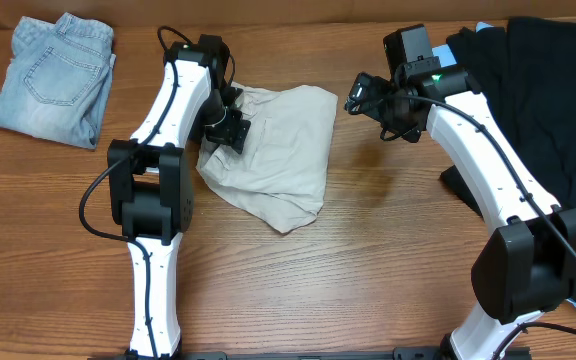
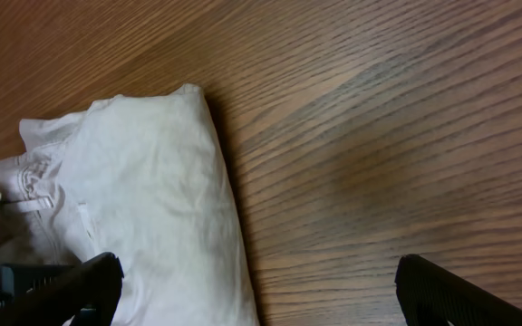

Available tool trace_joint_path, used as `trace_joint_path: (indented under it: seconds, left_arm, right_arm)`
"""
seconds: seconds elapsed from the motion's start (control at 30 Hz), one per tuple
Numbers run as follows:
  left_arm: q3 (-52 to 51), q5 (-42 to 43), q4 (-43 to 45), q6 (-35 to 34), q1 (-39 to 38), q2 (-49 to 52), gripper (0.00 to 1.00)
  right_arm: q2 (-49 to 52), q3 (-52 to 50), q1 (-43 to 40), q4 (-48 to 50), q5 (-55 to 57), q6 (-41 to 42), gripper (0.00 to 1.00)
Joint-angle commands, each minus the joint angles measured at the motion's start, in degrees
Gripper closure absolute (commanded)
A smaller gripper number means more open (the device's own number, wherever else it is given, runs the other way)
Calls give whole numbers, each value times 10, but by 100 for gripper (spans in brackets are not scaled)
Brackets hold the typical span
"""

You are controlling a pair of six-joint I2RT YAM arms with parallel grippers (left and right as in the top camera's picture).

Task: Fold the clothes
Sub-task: 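Grasp the folded beige shorts' left edge with the left gripper, then carry the folded shorts with the left gripper to the top-left jeans stack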

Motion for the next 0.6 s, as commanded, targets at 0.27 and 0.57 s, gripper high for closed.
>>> trace_joint_path:
  seconds: [0.27,0.57]
  left_arm:
    - [-4,-25,32,-2,3,82,74]
    - [26,23,1,-1,8,83,96]
  right_arm:
    - [-10,-3,2,5,10,-4,0]
    - [-10,-3,2,5,14,-4,0]
